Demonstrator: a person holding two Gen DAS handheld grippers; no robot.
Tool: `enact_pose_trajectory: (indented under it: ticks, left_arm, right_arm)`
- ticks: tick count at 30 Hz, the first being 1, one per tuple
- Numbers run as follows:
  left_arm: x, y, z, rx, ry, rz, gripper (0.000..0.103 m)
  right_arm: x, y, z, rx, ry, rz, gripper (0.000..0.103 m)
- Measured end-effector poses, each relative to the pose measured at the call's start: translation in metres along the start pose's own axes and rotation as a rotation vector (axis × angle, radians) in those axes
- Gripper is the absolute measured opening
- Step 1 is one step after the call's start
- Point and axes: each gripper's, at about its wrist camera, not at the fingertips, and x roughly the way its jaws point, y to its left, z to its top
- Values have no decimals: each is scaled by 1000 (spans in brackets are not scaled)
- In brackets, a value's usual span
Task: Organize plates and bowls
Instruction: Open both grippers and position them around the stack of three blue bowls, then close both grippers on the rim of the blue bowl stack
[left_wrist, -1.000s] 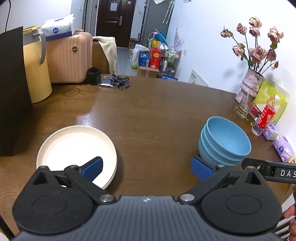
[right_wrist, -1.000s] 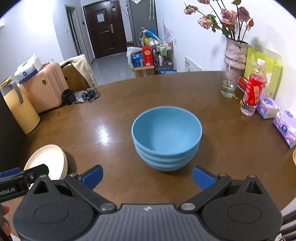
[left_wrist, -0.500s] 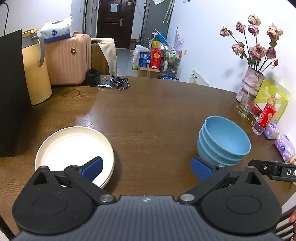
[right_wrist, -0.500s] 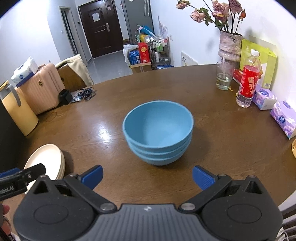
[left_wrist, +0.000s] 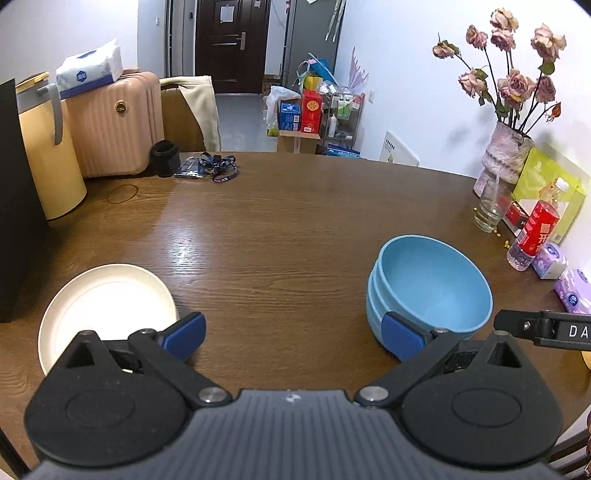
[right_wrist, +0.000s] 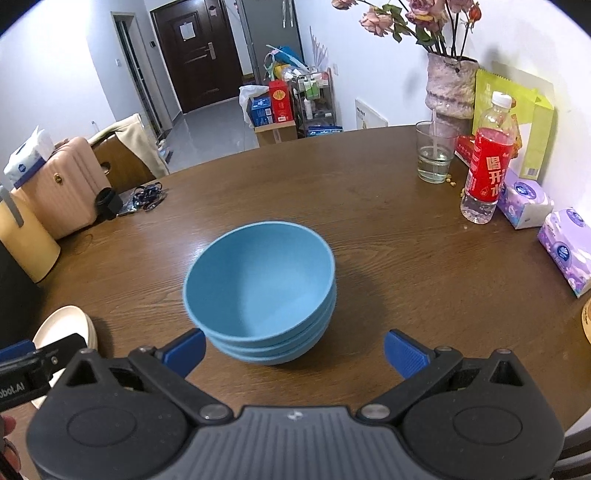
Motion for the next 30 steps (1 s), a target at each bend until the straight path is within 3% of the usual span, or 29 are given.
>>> enact_pose_trajectory:
  ticks: [15,25,30]
  left_arm:
    - [52,-45,37,-18,70,-19,103]
    - [120,-71,40,-29,216,-5,103]
    - [147,-75,37,-38,277,10,102]
  right_arm:
    - [60,-45,32,27,82,37,103]
    - [105,-66,46,32,160,69,103]
    - [126,-71,50,39,195,90,97]
